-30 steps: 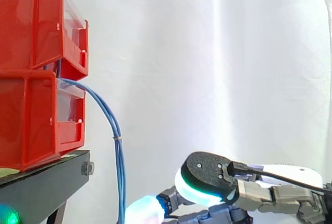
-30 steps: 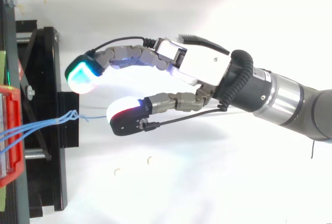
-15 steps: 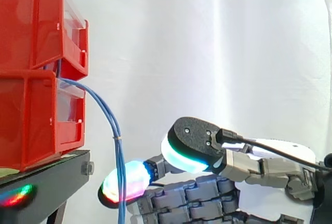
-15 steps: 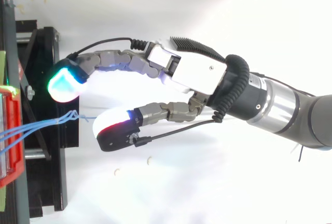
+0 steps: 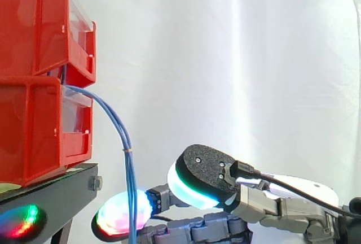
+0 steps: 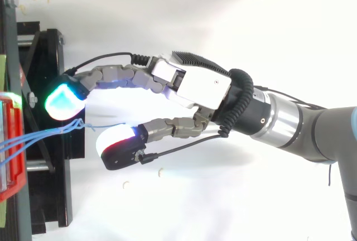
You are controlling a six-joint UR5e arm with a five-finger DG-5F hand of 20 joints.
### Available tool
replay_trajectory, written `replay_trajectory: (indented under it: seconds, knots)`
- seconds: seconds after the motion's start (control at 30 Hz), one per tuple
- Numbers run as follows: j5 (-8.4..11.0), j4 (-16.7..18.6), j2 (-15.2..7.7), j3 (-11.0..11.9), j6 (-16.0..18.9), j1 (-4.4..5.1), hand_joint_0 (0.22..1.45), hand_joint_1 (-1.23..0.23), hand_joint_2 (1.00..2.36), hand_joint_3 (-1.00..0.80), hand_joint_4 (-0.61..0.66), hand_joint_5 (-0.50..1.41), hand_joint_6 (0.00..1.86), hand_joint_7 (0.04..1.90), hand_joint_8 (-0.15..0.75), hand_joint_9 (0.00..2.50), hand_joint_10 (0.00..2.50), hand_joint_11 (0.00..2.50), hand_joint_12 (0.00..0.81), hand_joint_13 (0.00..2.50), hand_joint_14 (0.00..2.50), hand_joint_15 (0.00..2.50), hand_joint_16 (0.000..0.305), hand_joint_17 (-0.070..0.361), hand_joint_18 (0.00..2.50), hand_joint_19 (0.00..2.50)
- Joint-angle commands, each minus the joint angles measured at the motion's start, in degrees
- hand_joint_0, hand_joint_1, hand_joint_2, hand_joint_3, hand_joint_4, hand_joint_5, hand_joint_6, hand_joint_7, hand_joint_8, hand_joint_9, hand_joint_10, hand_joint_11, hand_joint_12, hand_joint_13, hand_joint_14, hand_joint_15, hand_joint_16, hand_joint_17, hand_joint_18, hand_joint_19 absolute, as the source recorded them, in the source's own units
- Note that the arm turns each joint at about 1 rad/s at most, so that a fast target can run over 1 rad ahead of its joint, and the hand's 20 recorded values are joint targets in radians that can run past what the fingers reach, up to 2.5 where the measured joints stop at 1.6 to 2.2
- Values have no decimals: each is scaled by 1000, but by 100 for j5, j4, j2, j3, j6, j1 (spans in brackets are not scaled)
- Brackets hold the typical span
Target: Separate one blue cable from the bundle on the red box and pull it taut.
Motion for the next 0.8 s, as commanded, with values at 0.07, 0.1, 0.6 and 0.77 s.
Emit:
replay_trajectory:
  seconds: [0.07,0.1,0.6,0.77]
  knots:
    - [4,-17,-14,6,182,5,538,-533,1000,-500,227,-207,501,687,298,533,0,85,334,460,4,160,43,97,520,313]
    - [4,-17,-5,6,217,5,539,-535,1000,-500,226,-204,502,700,299,535,1,85,333,462,4,160,43,97,524,308]
    - [-58,-404,-5,454,314,49,591,-584,1005,-438,266,-98,502,1194,301,633,6,189,322,545,6,213,40,91,622,366]
    - [-154,-711,-5,700,472,49,594,-587,1005,-431,245,-87,501,1257,304,659,6,199,322,555,6,214,40,90,636,363]
